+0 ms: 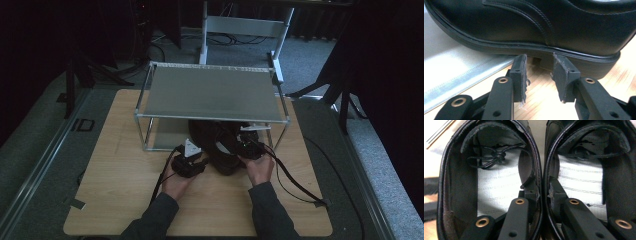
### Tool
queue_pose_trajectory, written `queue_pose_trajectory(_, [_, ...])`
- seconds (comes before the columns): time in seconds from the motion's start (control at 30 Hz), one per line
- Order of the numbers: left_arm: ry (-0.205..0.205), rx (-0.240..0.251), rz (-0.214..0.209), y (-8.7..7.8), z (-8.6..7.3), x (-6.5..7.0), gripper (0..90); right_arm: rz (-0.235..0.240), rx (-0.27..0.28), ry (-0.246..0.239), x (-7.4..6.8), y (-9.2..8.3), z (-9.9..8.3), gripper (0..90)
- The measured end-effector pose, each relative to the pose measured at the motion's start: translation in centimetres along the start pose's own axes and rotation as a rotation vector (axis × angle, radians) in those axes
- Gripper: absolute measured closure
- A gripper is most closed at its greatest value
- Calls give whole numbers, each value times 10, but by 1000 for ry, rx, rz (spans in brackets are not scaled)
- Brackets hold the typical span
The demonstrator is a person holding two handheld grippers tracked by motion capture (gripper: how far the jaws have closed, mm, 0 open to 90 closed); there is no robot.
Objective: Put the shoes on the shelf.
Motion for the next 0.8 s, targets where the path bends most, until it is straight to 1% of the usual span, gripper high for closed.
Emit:
queue_pose_trajectory(0.07, [-2, -12, 6, 4, 1, 0, 651, -5, 4, -3, 0, 0, 1, 806])
queue_pose_trajectory(0.13, [-16, -9, 10, 8, 3, 1, 665, -16, 13, -15, -2, 0, 3, 807])
queue_pose_trajectory(0.27, [-25, -3, 26, 12, 8, -1, 707, -35, 42, -45, -8, 0, 6, 806])
queue_pose_trajectory(0.33, [-31, 0, 24, 13, 9, -2, 725, -35, 48, -38, -9, 0, 6, 807])
queue_pose_trajectory(0.37, [-44, 4, 20, 16, 11, -4, 725, -37, 55, -30, -9, 0, 7, 807])
queue_pose_trajectory(0.57, [-44, -1, 32, 29, 13, -6, 787, -93, 90, -38, -8, 4, 6, 807])
queue_pose_trajectory(0.63, [-46, 1, 40, 35, 15, -6, 808, -113, 106, -55, -8, 5, 6, 808])
queue_pose_trajectory(0.7, [-35, -1, 63, 39, 17, -6, 850, -124, 117, -50, -8, 7, 6, 807])
queue_pose_trajectory(0.8, [-30, 4, 88, 43, 20, -8, 889, -144, 148, -17, -7, 11, 6, 808])
Point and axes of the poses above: each handheld gripper's, and its own axes: y roughly forward along the jaws, z roughly out of its top, x roughly to its right, the point moved 6 cm from there along y, roughly forward along the jaws, and after that the axes turned 7 degrees about x, right-handed, at the moved point
